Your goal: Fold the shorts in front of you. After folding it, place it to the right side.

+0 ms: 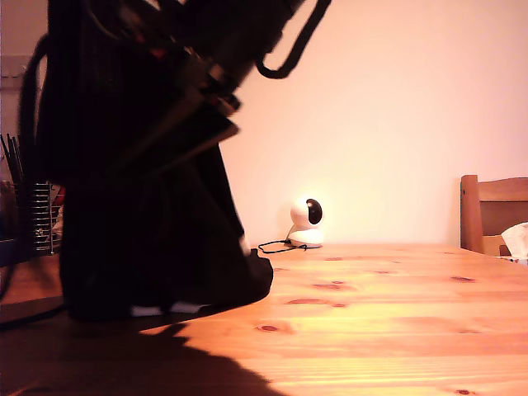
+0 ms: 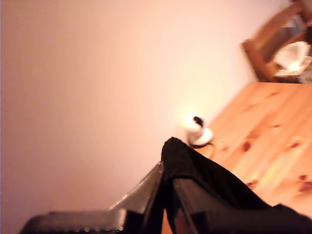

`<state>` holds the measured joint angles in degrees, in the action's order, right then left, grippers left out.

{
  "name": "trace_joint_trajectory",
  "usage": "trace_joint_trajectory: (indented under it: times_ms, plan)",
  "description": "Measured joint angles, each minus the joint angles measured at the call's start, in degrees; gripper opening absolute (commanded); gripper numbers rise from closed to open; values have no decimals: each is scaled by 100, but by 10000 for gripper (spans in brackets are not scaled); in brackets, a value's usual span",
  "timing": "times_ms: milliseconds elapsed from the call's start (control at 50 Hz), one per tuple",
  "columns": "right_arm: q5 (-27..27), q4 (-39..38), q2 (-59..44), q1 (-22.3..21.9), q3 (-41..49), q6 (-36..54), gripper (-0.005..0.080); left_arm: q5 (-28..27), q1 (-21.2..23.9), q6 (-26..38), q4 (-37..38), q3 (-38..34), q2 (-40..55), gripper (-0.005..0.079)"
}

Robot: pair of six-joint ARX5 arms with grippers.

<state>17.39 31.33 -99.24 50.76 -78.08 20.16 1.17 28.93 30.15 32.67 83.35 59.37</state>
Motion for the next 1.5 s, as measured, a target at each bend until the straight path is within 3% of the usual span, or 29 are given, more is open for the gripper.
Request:
trace_joint_trajectory:
  times_ms: [640,1240,1500]
  plan:
    - [-44,-24,393,389,0,-966,429,0,116,-321,173,2,227,-24]
    - [-898,-107,428,409,0,-1528,443,282,590,-1056,286,70,227,-24]
    - [-1506,-94,428,407,0,-1563,441,339,719,-1182,673,767,262,-24]
